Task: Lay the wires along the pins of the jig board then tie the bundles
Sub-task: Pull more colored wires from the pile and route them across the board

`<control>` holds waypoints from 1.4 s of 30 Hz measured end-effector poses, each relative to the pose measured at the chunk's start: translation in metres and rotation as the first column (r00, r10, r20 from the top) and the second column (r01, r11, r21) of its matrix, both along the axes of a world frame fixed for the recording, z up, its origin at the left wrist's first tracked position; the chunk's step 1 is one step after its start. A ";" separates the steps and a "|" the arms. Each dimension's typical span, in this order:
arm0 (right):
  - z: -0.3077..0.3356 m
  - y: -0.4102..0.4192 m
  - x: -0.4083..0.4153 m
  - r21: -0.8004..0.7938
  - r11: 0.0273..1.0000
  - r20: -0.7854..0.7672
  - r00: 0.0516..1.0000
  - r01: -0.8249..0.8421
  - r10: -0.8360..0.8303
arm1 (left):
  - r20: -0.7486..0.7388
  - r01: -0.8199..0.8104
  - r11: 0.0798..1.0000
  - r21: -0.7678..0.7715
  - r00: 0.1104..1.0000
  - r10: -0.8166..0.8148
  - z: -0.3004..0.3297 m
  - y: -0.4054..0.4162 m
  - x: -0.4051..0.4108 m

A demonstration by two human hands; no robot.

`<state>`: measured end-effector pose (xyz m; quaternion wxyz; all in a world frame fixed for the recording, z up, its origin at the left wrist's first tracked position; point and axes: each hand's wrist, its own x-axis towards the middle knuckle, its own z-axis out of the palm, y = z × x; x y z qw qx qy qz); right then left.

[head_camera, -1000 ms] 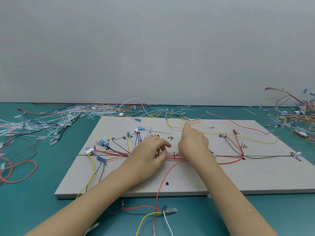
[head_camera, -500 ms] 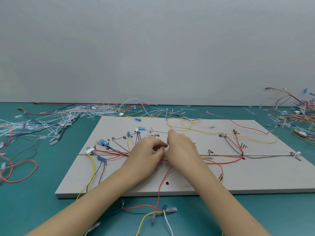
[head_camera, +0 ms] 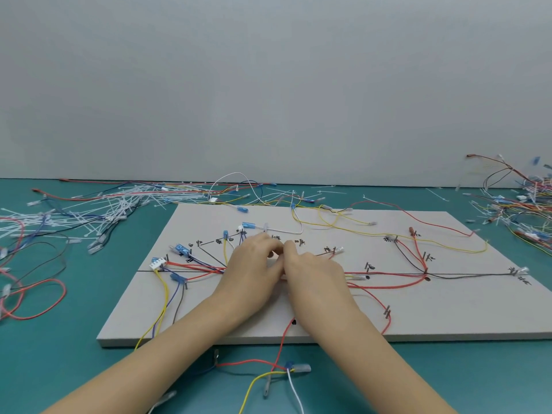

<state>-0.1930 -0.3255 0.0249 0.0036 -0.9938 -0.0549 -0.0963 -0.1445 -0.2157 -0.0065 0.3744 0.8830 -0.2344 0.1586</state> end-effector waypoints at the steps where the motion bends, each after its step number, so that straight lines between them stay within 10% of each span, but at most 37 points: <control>1: -0.002 0.001 -0.002 -0.032 0.999 0.000 1.000 -0.002 0.002 | 0.000 -0.019 0.999 -0.033 1.000 0.019 0.000 0.000 0.001; 30: -0.004 -0.002 -0.012 0.275 0.961 0.081 0.997 -0.027 0.005 | -0.120 0.177 0.981 0.078 0.979 -0.167 0.002 -0.004 0.008; 42: 0.005 -0.048 -0.003 0.569 0.821 -0.223 0.970 0.049 0.096 | -0.097 0.251 0.960 0.122 0.966 -0.240 -0.005 -0.007 0.015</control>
